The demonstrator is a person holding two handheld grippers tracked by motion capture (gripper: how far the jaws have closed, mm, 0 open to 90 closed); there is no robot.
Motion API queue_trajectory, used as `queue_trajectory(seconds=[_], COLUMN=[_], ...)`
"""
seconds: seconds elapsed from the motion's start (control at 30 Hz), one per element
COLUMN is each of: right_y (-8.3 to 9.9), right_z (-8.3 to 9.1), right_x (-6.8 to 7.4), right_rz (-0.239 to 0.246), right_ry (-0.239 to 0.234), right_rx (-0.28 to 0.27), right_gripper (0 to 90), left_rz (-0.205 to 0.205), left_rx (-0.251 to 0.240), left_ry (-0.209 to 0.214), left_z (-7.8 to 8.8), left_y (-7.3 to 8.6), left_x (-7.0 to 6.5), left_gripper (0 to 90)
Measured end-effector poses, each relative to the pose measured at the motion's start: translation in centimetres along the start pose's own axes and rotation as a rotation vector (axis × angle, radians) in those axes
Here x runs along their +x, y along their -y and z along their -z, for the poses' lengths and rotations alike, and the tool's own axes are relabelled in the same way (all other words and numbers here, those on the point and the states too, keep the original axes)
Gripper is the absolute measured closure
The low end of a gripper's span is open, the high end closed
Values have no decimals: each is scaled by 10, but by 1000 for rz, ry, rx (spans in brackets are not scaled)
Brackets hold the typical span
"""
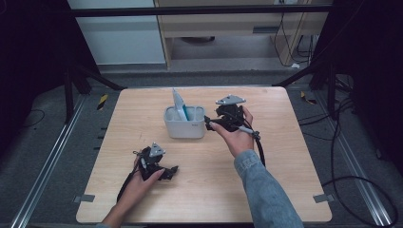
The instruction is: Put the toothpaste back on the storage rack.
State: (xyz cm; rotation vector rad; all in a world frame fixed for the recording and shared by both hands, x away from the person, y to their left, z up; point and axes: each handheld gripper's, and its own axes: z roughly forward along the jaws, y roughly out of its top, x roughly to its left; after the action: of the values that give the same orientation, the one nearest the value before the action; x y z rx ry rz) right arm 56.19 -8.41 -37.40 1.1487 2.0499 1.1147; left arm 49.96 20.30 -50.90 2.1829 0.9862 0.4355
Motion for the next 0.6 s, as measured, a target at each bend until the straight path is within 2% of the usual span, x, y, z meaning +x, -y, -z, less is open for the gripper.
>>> queue_trajectory(seconds=[0.13,0.5,0.6], right_y=[3,13,15], right_z=[3,8,10], right_x=[-3,-15,-19], right_rz=[2,4,5], right_ry=[-14,27,37], right_rx=[-6,4,24], right_gripper=[89,89,89], left_rz=[-1,-1,-1], left_rx=[0,1,1], left_ry=[0,1,0], left_z=[0,0,0], left_y=[0,0,0], left_x=[0,0,0], left_gripper=[0,0,0])
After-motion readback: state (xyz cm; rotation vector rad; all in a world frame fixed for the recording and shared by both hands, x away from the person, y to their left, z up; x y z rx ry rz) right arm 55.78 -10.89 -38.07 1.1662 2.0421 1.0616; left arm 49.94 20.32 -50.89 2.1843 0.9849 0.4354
